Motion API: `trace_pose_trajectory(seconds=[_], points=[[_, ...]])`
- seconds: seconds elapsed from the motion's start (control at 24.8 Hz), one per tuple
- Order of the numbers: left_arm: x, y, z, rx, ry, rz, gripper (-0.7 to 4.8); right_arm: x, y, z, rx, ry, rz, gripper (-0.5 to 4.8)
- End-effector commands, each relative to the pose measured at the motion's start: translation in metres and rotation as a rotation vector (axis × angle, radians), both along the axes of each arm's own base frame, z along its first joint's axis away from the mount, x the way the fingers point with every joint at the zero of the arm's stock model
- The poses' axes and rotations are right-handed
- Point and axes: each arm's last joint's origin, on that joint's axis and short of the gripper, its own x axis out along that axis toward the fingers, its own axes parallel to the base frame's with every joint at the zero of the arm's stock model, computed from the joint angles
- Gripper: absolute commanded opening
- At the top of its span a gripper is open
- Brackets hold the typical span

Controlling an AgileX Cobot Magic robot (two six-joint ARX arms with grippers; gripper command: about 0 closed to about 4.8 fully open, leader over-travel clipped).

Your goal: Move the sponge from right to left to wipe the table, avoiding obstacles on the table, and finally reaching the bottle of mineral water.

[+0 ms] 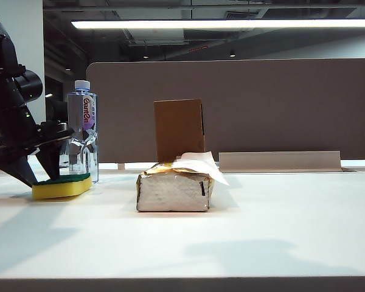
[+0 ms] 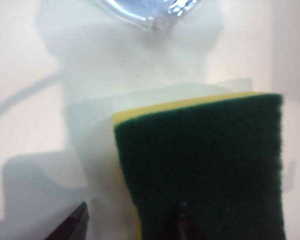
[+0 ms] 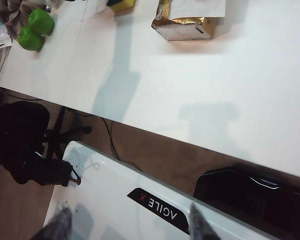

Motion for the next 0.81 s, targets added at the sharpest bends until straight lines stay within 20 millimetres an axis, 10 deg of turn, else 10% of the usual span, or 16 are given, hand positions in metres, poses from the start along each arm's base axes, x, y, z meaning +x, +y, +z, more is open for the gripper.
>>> trace_pose_trajectory(seconds=[0.04,0.44,0.81], points=[[-0.001,0.000,0.009,0.003,-0.029,0.000,2.47,-0.001,0.000,0.002,0.007,-0.009,0.006,3.01],[-0.013,-0.001,0.055,-0.010,-0.142,-0.032,2.47,-0.002,0.000,0.003,0.008,-0.014,0.007,3.01],[-0.089,-0.004,0.165,-0.078,-0.338,-0.130,2.47,-0.005,0.002,0.003,0.014,-0.025,0.038,3.01]])
